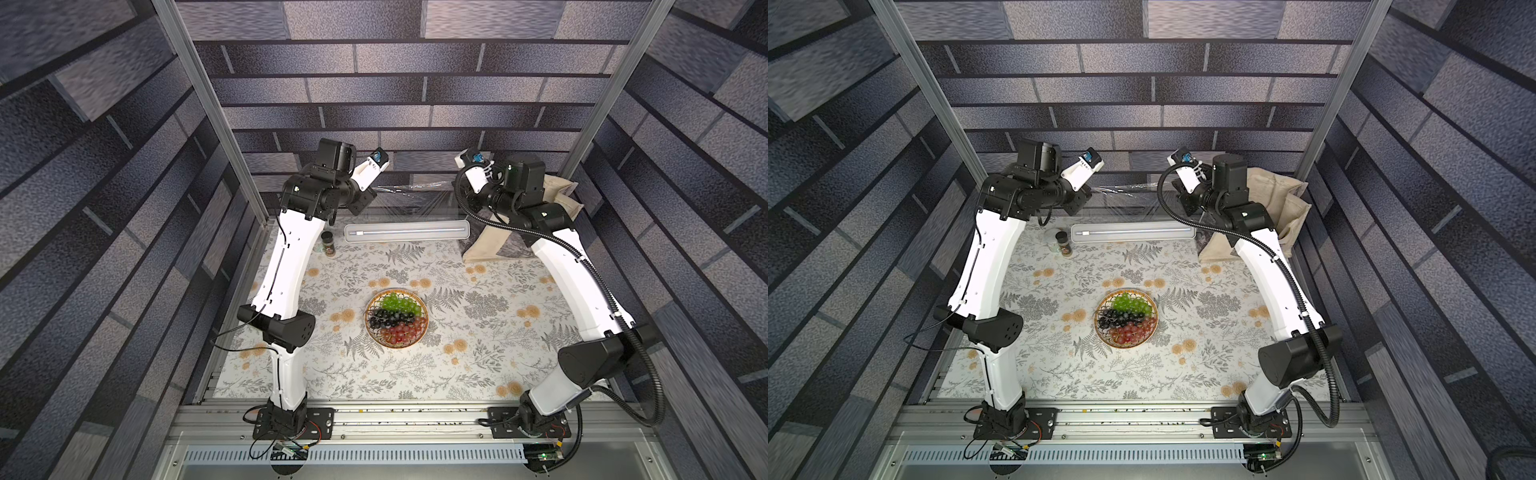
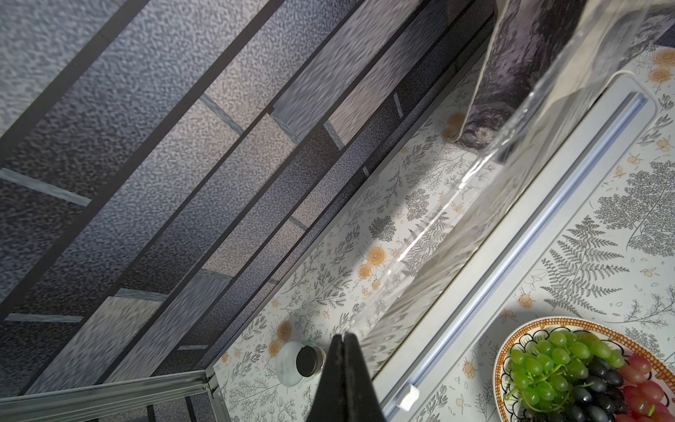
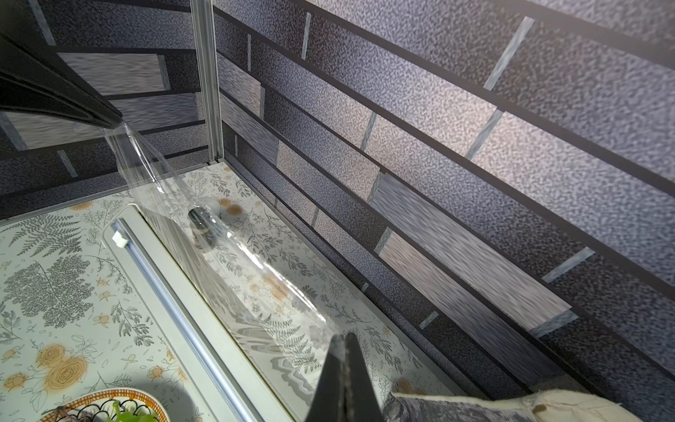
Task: Wrap the plate with plastic wrap
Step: Pull the plastic wrap from the plastic wrap cutting box.
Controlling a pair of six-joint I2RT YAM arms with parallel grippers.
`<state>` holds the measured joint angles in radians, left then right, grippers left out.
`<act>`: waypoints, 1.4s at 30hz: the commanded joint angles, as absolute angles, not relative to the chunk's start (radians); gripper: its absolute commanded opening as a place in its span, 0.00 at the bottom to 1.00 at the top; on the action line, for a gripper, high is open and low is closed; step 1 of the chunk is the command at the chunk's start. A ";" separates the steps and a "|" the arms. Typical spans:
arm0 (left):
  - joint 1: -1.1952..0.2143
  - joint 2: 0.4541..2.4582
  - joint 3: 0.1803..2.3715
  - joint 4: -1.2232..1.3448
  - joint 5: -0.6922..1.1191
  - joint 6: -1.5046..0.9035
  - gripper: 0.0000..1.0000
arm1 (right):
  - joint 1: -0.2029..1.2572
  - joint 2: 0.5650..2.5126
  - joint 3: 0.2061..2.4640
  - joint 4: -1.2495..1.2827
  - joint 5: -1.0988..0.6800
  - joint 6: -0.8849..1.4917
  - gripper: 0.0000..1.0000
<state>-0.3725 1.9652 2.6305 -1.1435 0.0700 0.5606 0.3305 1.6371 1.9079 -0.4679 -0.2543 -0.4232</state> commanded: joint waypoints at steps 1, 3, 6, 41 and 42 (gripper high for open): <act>-0.379 1.959 2.666 -1.118 0.057 0.577 0.00 | 0.321 1.618 1.901 -0.442 -0.244 -0.429 0.00; -0.379 1.957 2.666 -1.118 0.057 0.577 0.00 | 0.321 1.619 1.899 -0.442 -0.242 -0.430 0.00; -0.379 1.957 2.666 -1.119 0.056 0.578 0.00 | 0.322 1.617 1.898 -0.439 -0.242 -0.428 0.00; -0.381 1.962 2.667 -1.124 0.052 0.583 0.00 | 0.322 1.609 1.863 -0.417 -0.244 -0.420 0.00; -0.382 1.962 2.667 -1.124 0.051 0.583 0.00 | 0.322 1.605 1.858 -0.413 -0.244 -0.418 0.00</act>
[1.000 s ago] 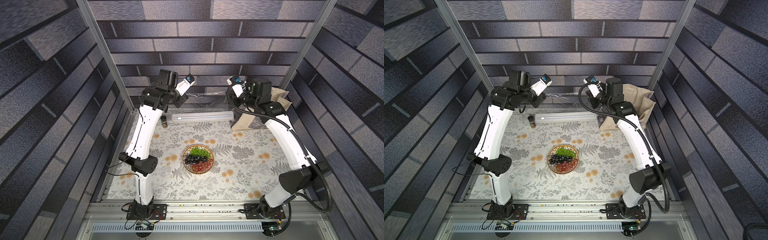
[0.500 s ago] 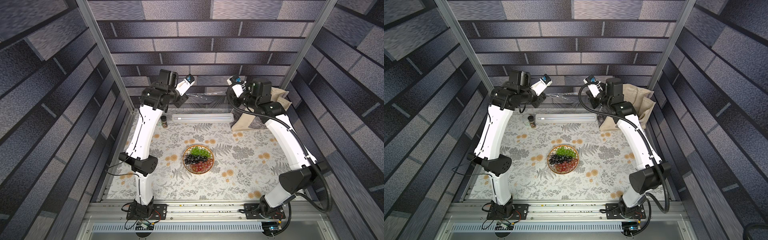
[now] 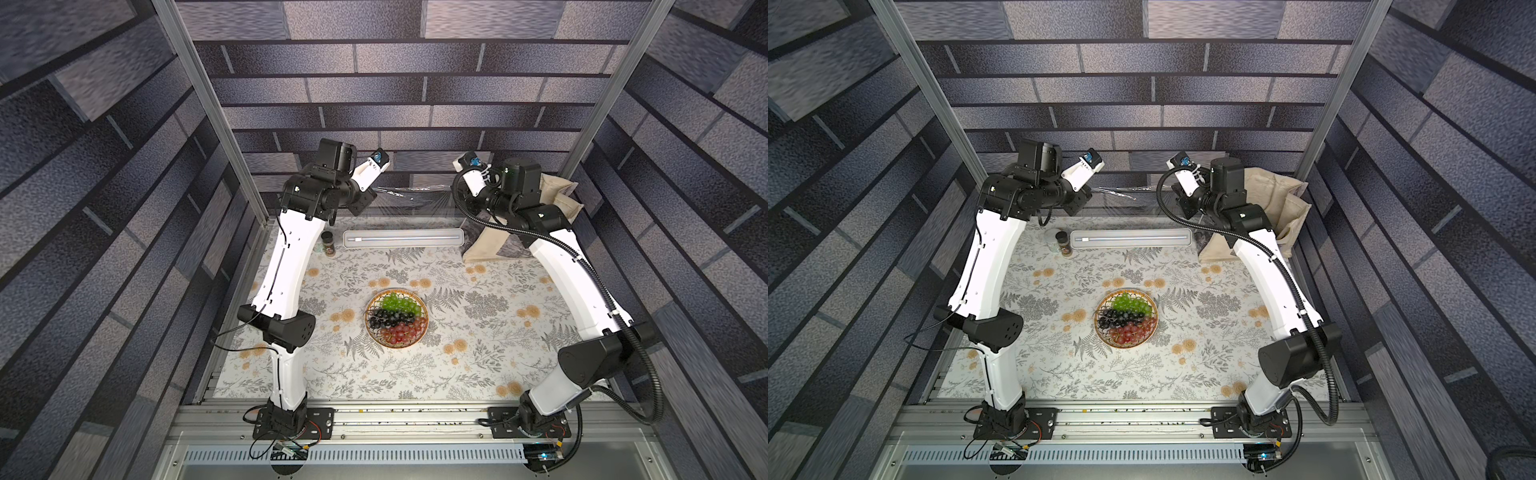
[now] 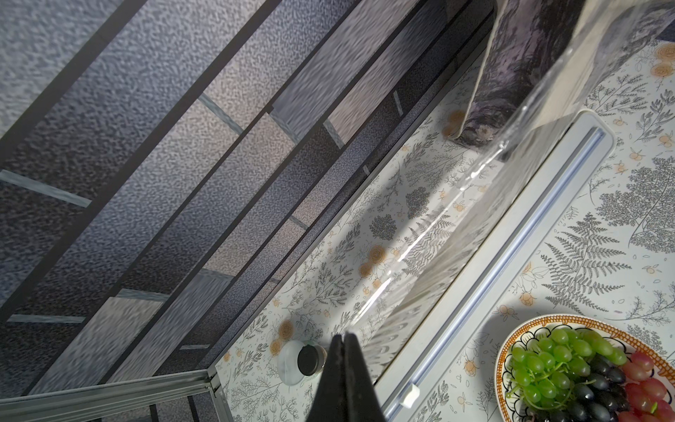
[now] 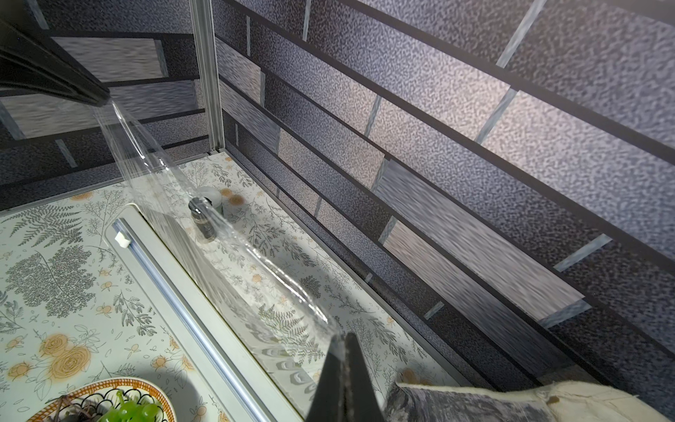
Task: Wrap the plate with plastic wrap
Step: Pull the plastic wrap from the plastic wrap cutting box.
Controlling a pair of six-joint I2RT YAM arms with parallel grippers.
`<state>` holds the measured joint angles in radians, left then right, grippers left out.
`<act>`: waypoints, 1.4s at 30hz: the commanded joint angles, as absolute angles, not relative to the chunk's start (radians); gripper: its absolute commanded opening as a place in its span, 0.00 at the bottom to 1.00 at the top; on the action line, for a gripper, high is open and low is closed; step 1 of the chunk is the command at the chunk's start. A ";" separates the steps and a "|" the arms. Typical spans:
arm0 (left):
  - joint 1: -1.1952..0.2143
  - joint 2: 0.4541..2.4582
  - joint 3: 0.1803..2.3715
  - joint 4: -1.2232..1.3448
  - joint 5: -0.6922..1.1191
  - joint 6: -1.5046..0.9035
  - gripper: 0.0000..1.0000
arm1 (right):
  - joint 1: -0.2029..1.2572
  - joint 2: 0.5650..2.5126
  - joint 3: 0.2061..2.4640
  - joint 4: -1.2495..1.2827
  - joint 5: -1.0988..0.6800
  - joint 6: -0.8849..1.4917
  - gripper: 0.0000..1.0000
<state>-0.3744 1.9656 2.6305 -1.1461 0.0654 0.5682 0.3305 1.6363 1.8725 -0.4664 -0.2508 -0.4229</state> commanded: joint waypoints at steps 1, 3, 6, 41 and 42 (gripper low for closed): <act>-0.381 1.962 2.666 -1.124 0.051 0.583 0.00 | 0.322 1.605 1.856 -0.411 -0.244 -0.417 0.00; -0.381 1.961 2.666 -1.124 0.051 0.583 0.00 | 0.322 1.605 1.855 -0.410 -0.244 -0.415 0.00; -0.381 1.960 2.666 -1.124 0.050 0.583 0.00 | 0.321 1.604 1.848 -0.405 -0.244 -0.413 0.00; -0.382 1.962 2.666 -1.131 0.044 0.584 0.00 | 0.322 1.600 1.849 -0.394 -0.241 -0.407 0.00; -0.382 1.962 2.667 -1.129 0.044 0.584 0.00 | 0.321 1.600 1.850 -0.395 -0.240 -0.406 0.00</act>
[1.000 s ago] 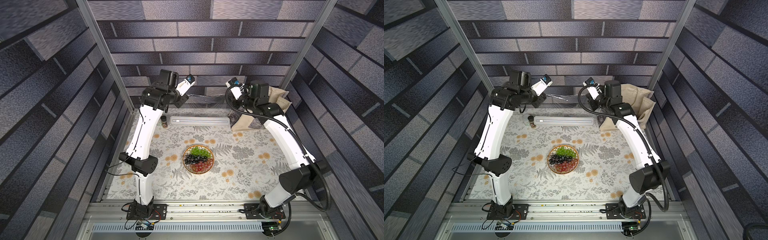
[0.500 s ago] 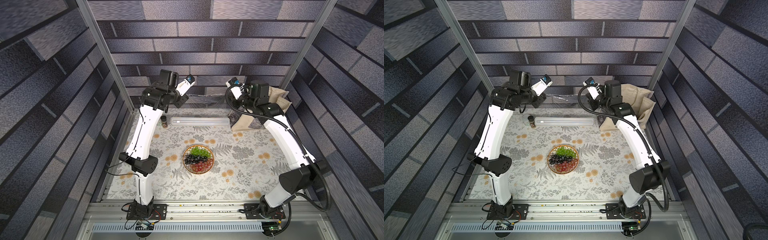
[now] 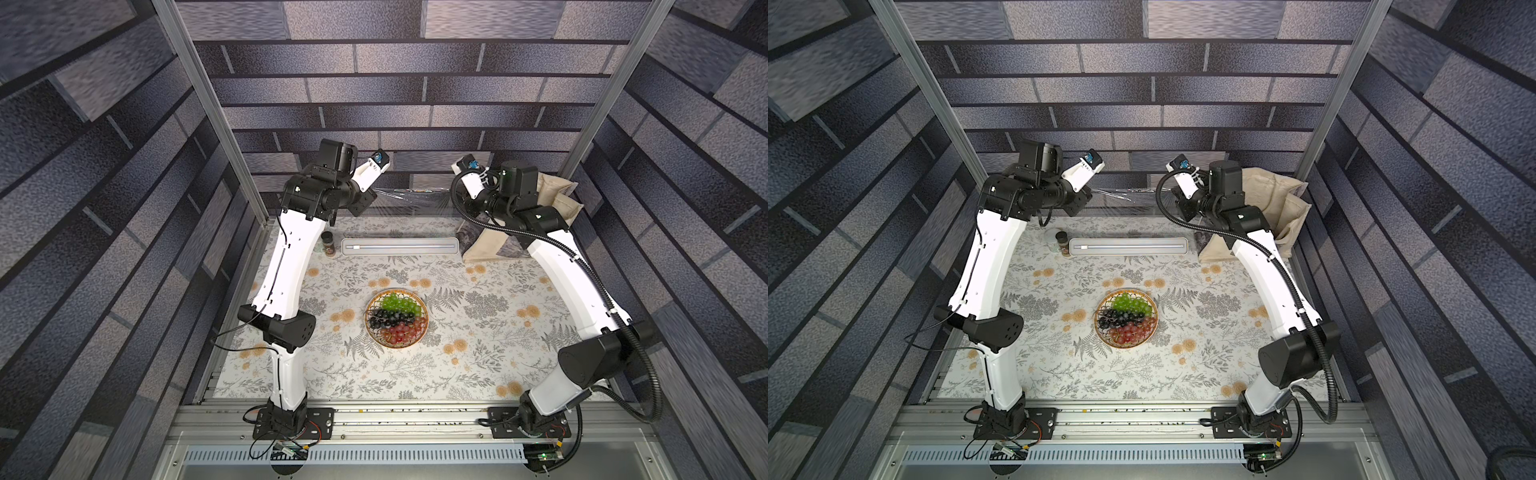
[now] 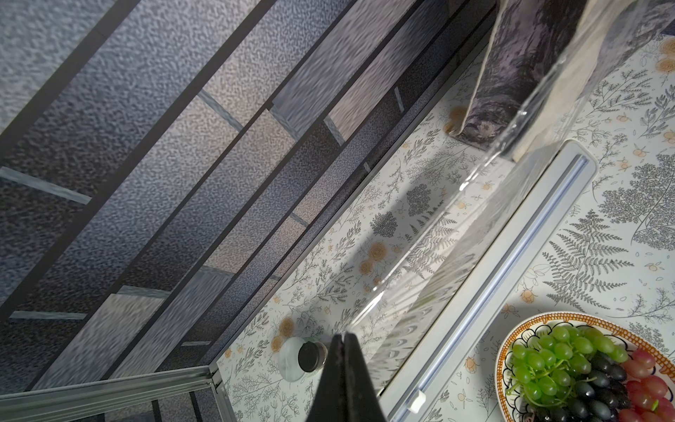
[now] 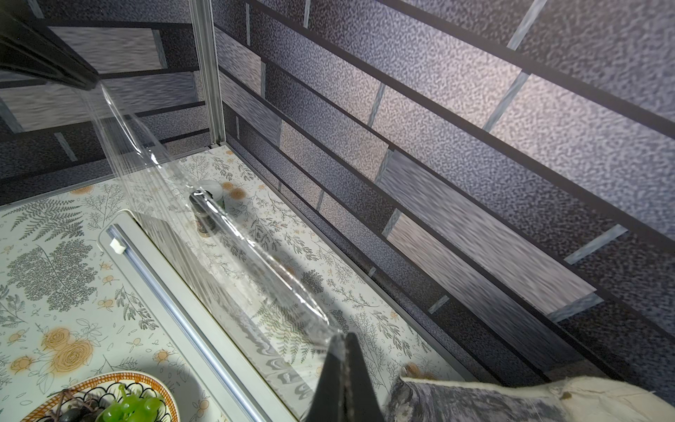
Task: Wrap the plate with plastic wrap
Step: Pull the plastic wrap from the plastic wrap cutting box.
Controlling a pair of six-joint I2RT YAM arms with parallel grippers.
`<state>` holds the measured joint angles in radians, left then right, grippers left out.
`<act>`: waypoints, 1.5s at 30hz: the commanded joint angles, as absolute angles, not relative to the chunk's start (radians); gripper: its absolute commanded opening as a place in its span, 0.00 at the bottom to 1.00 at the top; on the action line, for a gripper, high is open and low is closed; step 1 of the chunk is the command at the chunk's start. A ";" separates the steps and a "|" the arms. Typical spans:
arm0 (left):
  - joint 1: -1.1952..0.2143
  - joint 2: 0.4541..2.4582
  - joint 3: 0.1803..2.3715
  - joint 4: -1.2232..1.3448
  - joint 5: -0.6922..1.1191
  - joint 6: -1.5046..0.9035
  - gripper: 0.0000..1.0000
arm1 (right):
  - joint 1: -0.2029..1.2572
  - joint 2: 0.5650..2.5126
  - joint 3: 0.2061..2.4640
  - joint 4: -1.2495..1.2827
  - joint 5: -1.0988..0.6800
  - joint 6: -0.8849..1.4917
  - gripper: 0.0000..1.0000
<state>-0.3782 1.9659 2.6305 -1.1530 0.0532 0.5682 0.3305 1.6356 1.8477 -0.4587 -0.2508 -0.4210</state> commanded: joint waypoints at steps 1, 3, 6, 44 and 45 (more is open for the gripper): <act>-0.382 1.962 2.667 -1.129 0.044 0.584 0.00 | 0.322 1.600 1.851 -0.395 -0.241 -0.406 0.00; -0.382 1.961 2.666 -1.128 0.044 0.585 0.00 | 0.322 1.600 1.852 -0.394 -0.240 -0.405 0.00; -0.382 1.960 2.666 -1.129 0.043 0.586 0.00 | 0.322 1.600 1.852 -0.393 -0.241 -0.405 0.00; -0.383 1.960 2.666 -1.128 0.045 0.584 0.00 | 0.322 1.603 1.879 -0.397 -0.237 -0.401 0.00; -0.383 1.962 2.666 -1.128 0.045 0.584 0.00 | 0.322 1.604 1.879 -0.397 -0.239 -0.402 0.00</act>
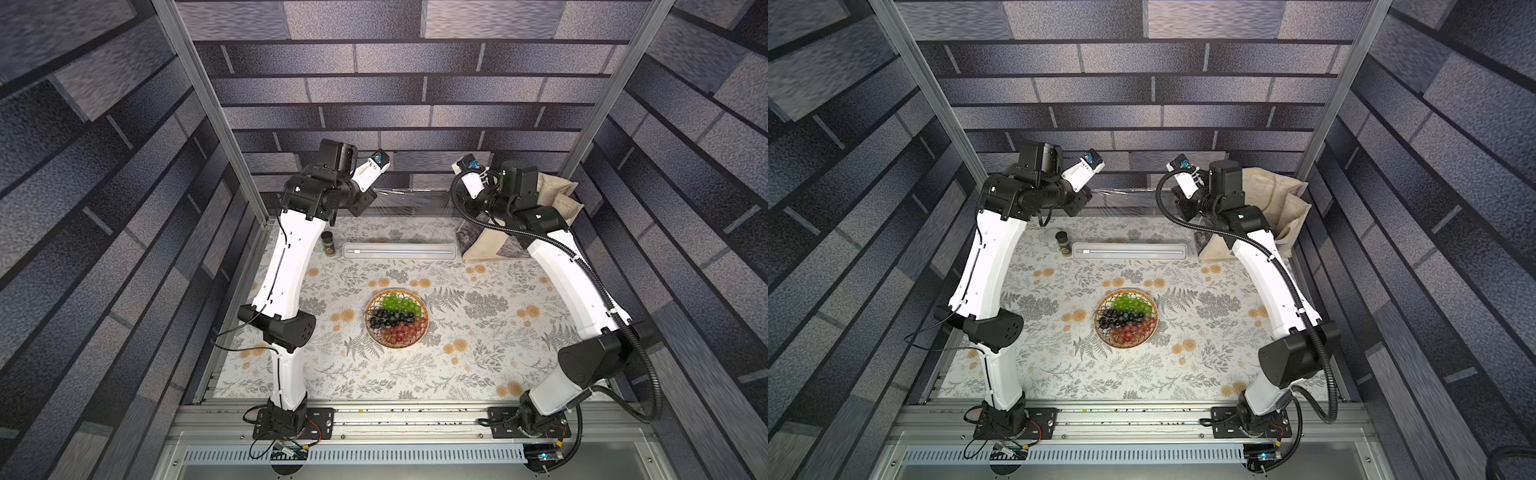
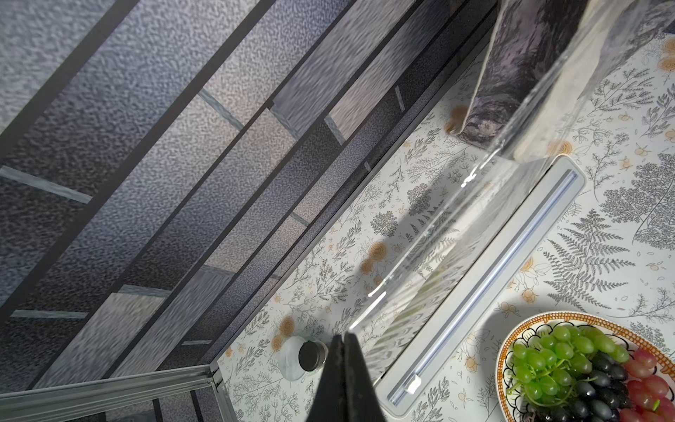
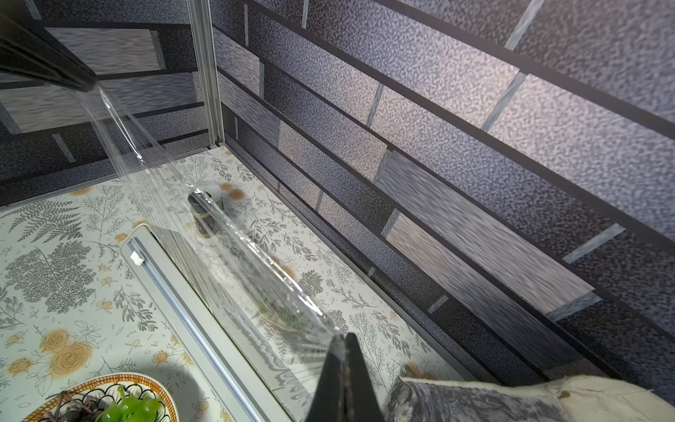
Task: Wrap the plate with plastic wrap
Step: Pull the plastic wrap from the plastic wrap cutting box.
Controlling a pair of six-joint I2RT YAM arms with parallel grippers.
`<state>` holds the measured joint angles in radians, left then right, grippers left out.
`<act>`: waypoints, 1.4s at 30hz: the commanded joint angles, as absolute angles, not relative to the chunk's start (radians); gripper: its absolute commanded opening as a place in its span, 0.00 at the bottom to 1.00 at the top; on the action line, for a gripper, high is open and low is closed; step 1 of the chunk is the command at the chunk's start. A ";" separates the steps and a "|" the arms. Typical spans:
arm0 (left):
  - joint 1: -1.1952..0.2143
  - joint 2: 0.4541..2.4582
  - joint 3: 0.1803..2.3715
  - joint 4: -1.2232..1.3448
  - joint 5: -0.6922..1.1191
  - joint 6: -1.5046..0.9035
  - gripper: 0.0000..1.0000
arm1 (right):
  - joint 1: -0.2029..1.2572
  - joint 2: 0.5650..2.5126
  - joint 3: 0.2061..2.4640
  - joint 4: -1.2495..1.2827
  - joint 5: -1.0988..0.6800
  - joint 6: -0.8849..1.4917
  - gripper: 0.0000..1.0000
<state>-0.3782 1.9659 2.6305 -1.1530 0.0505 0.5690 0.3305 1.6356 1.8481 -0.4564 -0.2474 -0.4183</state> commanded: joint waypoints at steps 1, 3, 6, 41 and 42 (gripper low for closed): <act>-0.383 1.960 2.667 -1.129 0.045 0.584 0.00 | 0.322 1.603 1.879 -0.397 -0.237 -0.404 0.00; -0.384 1.960 2.666 -1.127 0.043 0.583 0.00 | 0.322 1.603 1.879 -0.396 -0.238 -0.402 0.00; -0.384 1.960 2.666 -1.126 0.043 0.583 0.00 | 0.322 1.603 1.881 -0.394 -0.238 -0.400 0.00; -0.385 1.948 2.667 -1.100 0.028 0.588 0.00 | 0.321 1.615 1.933 -0.402 -0.238 -0.389 0.00; -0.385 1.948 2.666 -1.098 0.029 0.588 0.00 | 0.322 1.615 1.935 -0.402 -0.238 -0.390 0.00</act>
